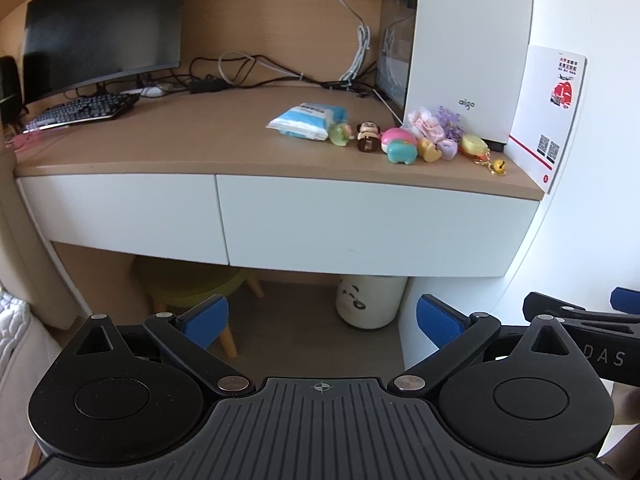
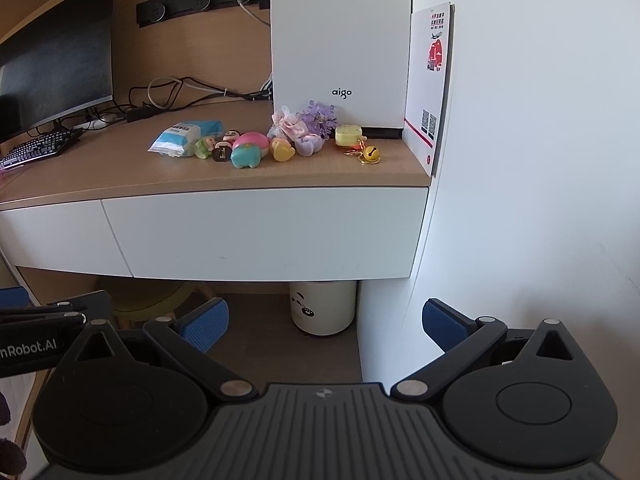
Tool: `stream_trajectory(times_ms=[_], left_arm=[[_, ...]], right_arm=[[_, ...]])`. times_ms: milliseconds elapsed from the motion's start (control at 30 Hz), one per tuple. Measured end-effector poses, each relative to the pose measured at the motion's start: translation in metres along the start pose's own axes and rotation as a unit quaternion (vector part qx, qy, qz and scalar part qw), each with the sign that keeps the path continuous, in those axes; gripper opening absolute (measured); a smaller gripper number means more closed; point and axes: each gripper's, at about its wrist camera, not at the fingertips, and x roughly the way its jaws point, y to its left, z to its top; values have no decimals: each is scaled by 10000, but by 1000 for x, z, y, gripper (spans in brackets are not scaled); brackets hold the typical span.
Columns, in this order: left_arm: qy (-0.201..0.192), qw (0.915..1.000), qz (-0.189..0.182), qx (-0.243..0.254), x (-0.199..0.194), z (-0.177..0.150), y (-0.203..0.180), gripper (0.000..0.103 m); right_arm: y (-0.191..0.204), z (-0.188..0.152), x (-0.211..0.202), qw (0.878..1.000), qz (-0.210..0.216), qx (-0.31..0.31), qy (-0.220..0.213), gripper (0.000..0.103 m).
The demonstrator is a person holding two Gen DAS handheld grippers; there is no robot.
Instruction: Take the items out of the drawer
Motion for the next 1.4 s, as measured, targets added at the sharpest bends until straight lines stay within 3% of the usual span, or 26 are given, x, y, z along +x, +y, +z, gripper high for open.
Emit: stream_trajectory(times_ms=[1400], left_arm=[[46, 10000, -14, 59, -1, -1, 4, 103]], right_arm=[[3, -3, 2, 9999, 51, -5, 96, 103]])
